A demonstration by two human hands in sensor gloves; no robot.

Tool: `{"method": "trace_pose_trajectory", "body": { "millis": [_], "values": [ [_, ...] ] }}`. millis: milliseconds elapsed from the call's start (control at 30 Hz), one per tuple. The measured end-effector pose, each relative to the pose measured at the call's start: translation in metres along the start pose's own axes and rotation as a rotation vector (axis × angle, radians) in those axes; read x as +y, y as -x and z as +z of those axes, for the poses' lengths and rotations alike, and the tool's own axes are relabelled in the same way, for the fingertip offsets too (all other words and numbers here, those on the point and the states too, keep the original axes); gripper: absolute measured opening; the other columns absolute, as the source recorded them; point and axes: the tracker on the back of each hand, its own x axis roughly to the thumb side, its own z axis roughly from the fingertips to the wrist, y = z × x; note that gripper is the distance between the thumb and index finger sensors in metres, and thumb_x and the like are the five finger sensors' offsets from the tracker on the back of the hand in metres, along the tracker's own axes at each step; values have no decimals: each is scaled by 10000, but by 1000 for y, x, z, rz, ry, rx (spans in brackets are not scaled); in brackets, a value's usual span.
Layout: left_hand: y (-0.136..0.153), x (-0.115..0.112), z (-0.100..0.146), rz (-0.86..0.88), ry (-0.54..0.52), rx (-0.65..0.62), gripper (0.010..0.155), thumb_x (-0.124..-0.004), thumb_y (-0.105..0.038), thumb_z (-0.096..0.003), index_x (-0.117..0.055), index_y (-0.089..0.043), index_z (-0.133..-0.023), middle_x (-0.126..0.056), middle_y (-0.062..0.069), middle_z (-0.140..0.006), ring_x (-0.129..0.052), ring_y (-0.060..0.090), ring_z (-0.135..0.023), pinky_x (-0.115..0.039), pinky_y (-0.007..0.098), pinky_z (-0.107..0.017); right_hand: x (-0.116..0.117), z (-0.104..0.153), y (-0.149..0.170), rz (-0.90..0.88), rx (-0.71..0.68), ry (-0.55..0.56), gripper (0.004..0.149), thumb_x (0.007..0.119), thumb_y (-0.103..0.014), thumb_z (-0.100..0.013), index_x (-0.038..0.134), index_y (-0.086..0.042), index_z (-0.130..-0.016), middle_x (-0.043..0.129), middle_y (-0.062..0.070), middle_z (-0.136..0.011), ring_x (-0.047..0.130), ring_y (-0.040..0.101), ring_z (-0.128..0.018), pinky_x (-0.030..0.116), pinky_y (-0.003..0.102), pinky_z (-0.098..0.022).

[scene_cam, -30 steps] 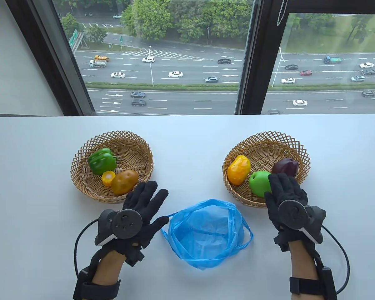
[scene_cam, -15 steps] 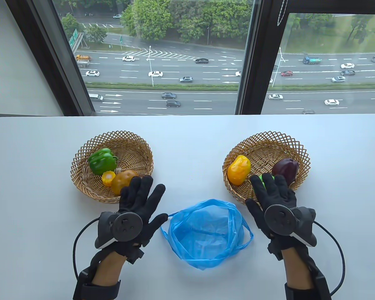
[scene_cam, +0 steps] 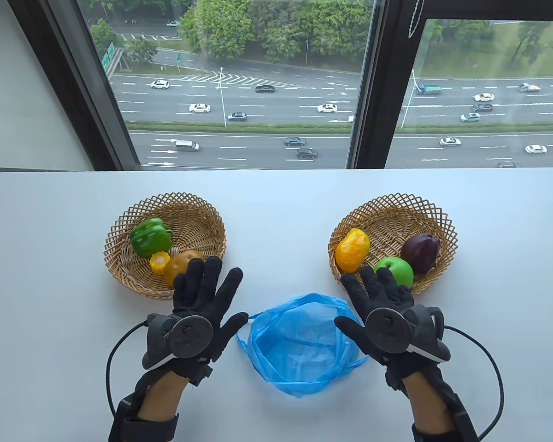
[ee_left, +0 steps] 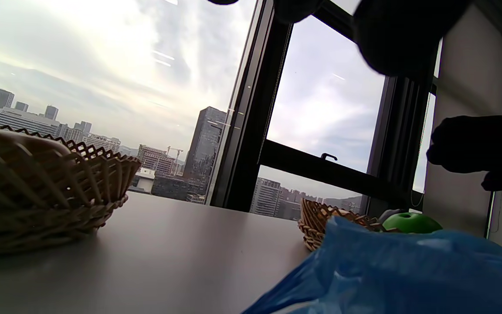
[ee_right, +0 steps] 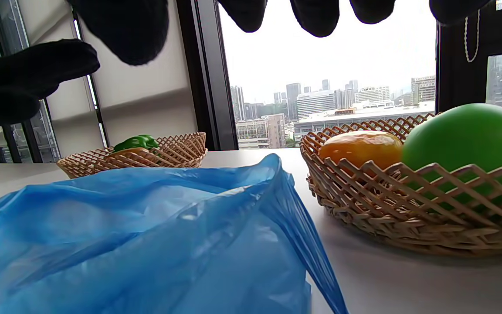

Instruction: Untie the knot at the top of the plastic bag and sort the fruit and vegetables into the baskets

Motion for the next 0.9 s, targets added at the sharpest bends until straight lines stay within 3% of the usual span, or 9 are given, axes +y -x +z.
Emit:
{"method": "trace_pose_trajectory", "body": {
  "millis": [267,567,900],
  "values": [
    [-2,-6,-1,-30,15,0,852,-705,-617,-480,-286,-348,-1171,-122,97,-1233,92,374,-1009,-47,605,-665,13,-5,-1,-9,-43,-62,831,677,-584,-599,310,-171,-1219,231,311,-1207,231,654,-1027,372,812,-647],
    [0,-12,-3,-12,98,19,842,-709,-610,-479,-333,-322,-1176,-141,100,-1234,50,371,-1025,-83,609,-687,15,-5,-14,7,-60,-54,820,671,-552,-606,325,-121,-1212,271,307,-1202,266,644,-1026,394,802,-647],
    [2,-12,-3,-1,88,17,832,-710,-608,-478,-350,-326,-1174,-167,101,-1238,29,372,-1035,-100,612,-693,15,-6,-13,2,-61,-50,835,675,-567,-599,327,-120,-1212,283,313,-1202,274,648,-1024,398,801,-647]
  ]
}}
